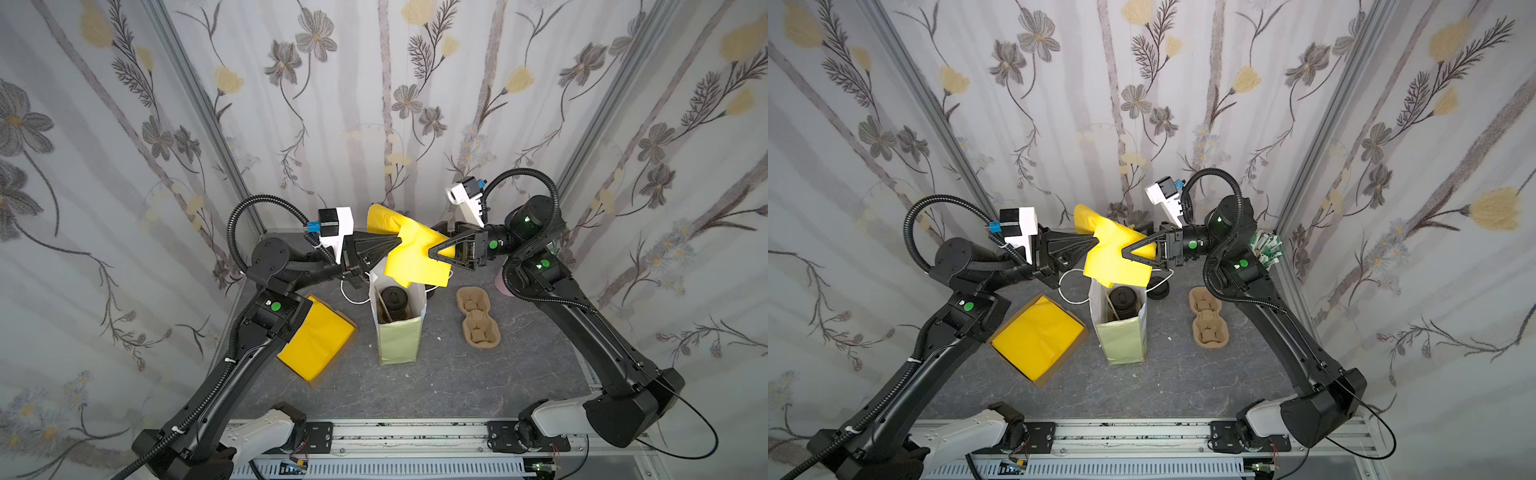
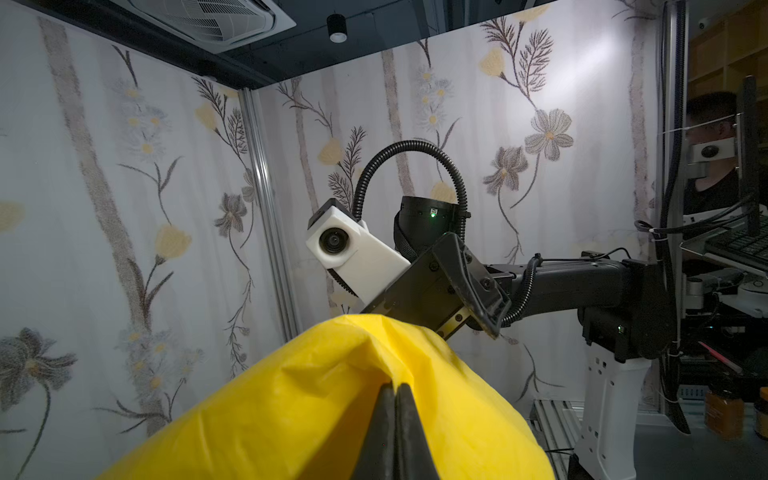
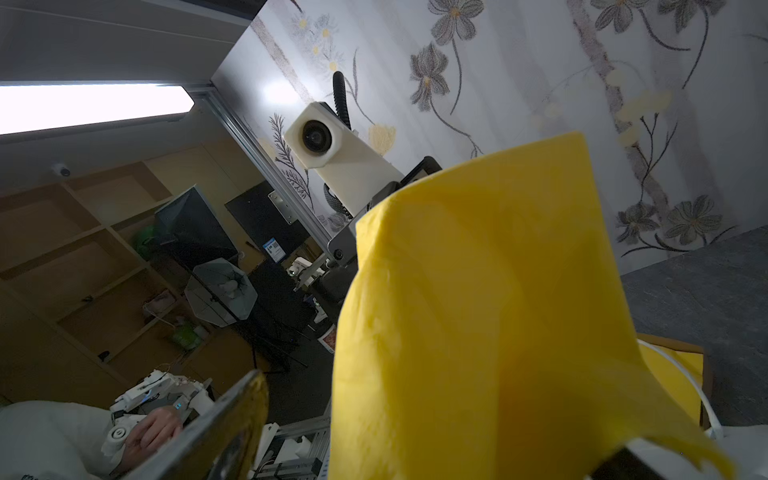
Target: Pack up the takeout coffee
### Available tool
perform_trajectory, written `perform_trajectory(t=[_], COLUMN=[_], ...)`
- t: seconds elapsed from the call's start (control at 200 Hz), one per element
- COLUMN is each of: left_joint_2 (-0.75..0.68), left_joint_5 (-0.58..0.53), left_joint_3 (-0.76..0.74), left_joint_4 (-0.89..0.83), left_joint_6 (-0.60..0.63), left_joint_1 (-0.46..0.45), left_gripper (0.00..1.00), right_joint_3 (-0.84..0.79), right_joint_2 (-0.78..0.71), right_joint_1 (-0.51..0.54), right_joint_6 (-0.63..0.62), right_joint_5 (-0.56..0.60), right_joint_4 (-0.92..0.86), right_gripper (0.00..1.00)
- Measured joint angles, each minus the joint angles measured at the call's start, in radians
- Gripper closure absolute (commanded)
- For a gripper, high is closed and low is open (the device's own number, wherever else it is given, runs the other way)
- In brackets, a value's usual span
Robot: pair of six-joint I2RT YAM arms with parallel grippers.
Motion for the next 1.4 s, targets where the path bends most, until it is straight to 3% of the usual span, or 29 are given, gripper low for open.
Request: perform_trajectory(t=[0.125, 0.36, 0.575, 0.665, 0.804, 1.019, 1.194, 1.404], left_joint_2=[-0.008, -0.078, -0.056, -0.056, -0.062, -0.078, -0.08, 0.007], left_joint_5=[-0.017, -0.06, -0.058, -0.055, -0.077, -0.12, -0.195, -0.33], left_joint_3=[-0.006, -0.093, -0.093, -0.091, -0.09, -0.091, -0.069, 0.082], left_joint_4=[0.0, -0.063, -0.178, -0.207, -0.289, -0.462, -0.606, -0.792], left_joint_6=[0.003, 0.058, 0.095, 0.116, 0.16, 0.232, 0.326, 0.489], left_joint_1=[-0.002, 0.003, 0.003, 0.003, 0.003, -0.014, -0.045, -0.095], left_gripper=[1.0, 1.0, 1.0, 1.0, 1.0, 1.0, 1.0, 1.0], right_joint_3=[0.022, 0.185, 0.374, 0.422, 0.426, 0.43, 0.487, 0.645], right_joint_2=[0.002, -0.054, 0.023, 0.058, 0.073, 0.074, 0.119, 0.249], right_joint_1=[-0.027, -0.083, 0.042, 0.091, 0.106, 0.111, 0.112, 0.127], right_joint_6=[-0.056, -0.42, -0.722, -0.795, -0.814, -0.803, -0.769, -0.691], right_joint_5=[0.053, 0.334, 0.553, 0.603, 0.762, 0.897, 0.893, 0.867], right_joint_4=[-0.085, -0.477, -0.822, -0.914, -1.003, -1.049, -1.075, -1.222], right_gripper=[0.04, 0.03, 0.06, 0.08, 0.06, 0.03, 0.05, 0.12])
